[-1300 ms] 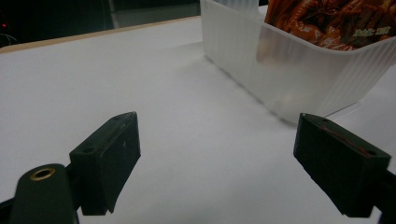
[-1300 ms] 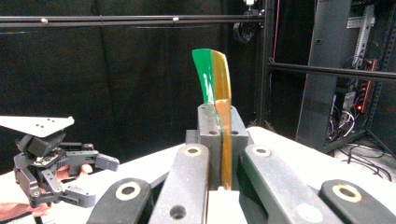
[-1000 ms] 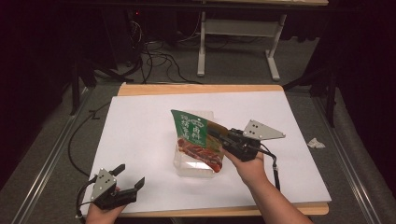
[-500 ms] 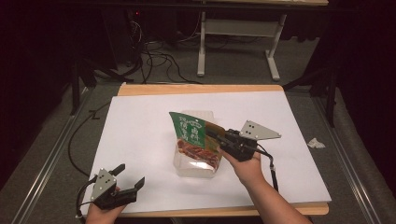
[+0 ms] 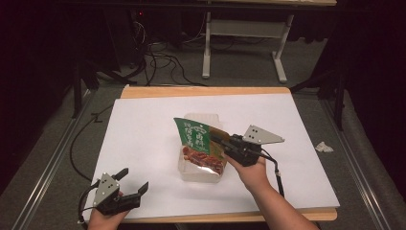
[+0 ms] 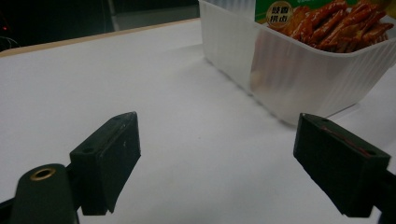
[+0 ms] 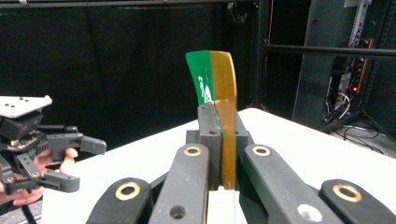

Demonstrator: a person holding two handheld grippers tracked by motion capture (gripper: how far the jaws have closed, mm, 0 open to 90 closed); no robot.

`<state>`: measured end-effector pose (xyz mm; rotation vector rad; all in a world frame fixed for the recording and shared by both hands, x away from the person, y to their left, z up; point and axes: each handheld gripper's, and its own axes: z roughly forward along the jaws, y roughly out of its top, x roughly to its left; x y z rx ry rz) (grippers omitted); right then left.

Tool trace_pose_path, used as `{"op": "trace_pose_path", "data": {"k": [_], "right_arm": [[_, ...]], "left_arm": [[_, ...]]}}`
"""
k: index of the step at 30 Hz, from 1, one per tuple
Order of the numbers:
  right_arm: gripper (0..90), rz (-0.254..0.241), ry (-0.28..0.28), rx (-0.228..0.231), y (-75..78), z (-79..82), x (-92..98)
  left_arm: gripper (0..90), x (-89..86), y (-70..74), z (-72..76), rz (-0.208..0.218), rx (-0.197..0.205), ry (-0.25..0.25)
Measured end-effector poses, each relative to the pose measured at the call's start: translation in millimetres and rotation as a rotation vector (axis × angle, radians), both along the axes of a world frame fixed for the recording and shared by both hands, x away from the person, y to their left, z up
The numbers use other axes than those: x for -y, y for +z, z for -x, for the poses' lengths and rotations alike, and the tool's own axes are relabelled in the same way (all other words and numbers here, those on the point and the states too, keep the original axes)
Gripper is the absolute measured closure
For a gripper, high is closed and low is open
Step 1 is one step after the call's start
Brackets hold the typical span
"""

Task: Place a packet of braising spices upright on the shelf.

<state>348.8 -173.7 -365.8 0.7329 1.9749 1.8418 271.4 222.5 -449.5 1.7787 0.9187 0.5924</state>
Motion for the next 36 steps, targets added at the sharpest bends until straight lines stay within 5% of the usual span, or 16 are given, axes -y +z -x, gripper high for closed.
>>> {"op": "trace_pose_path", "data": {"k": [11,23,28,36], "right_arm": [[90.0,0.004,-0.071,-0.012,-13.2,2.8,16.1],[86.4,0.022,-0.072,-0.009,-12.9,3.6,17.7],[66.5,0.005,-0.063,-0.044,-12.5,1.0,20.8],[19.4,0.018,-0.082,-0.026,-12.2,0.8,20.5]], "left_arm": [[15.3,3.8,0.7,-3.0,-0.002,0.001,-0.014],[15.3,9.1,-0.3,-8.1,-0.009,-0.009,-0.032],[15.3,10.2,-0.9,-8.7,-0.014,-0.013,-0.035],[15.3,9.9,-1.0,-8.7,-0.014,-0.016,-0.032]]}}
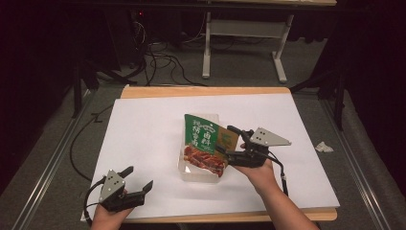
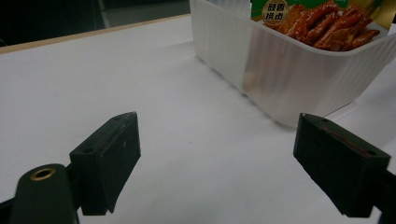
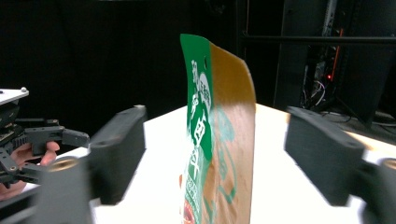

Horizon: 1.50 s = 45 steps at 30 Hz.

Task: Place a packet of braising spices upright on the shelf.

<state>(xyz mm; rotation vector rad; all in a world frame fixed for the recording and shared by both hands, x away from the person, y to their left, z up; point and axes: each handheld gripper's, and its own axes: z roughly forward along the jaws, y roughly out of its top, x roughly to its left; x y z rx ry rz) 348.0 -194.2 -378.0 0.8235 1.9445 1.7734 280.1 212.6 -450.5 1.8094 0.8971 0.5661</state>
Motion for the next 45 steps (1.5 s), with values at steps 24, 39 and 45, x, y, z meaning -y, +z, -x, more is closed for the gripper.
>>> {"op": "trace_pose_path", "data": {"k": [24,39,45], "right_arm": [[11.4,0.07,-0.19,-0.012,-13.6,34.3,84.5],[14.7,0.068,-0.411,-0.097,-42.7,46.7,166.0],[15.1,0.068,-0.421,-0.113,-45.0,45.3,169.3]], "left_arm": [[15.3,12.5,-1.7,-13.7,-0.015,-0.025,-0.02],[15.3,21.2,-4.5,-21.3,-0.032,-0.039,-0.02],[15.2,19.0,-5.6,-22.1,-0.022,-0.05,-0.015]]}}
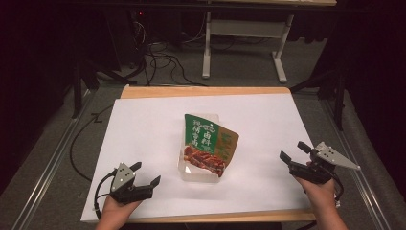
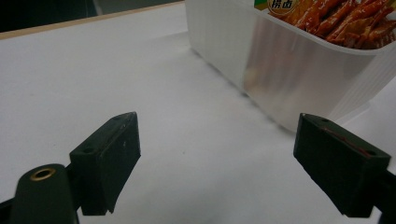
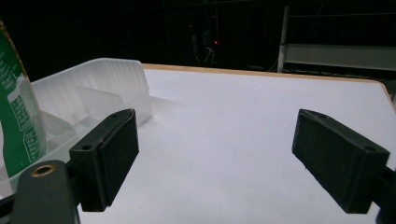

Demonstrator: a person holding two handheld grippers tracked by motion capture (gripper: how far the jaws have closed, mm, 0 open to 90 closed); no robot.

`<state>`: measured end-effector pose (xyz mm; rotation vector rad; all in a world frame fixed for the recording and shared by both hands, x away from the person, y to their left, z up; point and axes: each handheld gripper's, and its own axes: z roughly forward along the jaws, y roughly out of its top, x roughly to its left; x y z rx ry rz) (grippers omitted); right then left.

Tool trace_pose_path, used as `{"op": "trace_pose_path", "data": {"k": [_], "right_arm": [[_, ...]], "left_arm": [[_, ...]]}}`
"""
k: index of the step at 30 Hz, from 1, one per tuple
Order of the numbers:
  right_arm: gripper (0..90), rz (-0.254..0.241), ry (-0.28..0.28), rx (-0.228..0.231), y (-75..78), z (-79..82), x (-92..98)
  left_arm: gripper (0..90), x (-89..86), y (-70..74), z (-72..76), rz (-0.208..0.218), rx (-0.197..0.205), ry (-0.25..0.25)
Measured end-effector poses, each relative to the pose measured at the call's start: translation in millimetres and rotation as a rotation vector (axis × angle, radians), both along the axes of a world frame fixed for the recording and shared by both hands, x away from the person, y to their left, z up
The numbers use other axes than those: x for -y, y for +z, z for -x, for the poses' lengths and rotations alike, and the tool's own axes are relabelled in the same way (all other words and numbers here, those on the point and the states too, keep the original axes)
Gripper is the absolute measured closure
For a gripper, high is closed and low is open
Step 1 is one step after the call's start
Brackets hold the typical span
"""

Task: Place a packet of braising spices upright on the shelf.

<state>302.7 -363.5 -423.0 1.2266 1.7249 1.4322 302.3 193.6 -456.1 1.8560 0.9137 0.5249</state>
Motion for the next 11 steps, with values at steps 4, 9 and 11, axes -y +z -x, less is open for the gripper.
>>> {"op": "trace_pose_path", "data": {"k": [4,9,11], "right_arm": [[15.2,-0.005,-0.003,0.0,0.1,0.1,0.3],[15.4,0.003,0.004,-0.001,-0.3,-0.6,-2.8],[17.3,0.007,0.013,-0.002,-0.8,-2.7,-3.5]], "left_arm": [[15.2,0.7,0.7,1.1,-0.001,0.004,-0.008],[15.2,0.3,1.7,2.6,-0.001,0.011,-0.012],[15.2,-1.0,3.2,4.5,0.003,0.018,-0.01]]}}
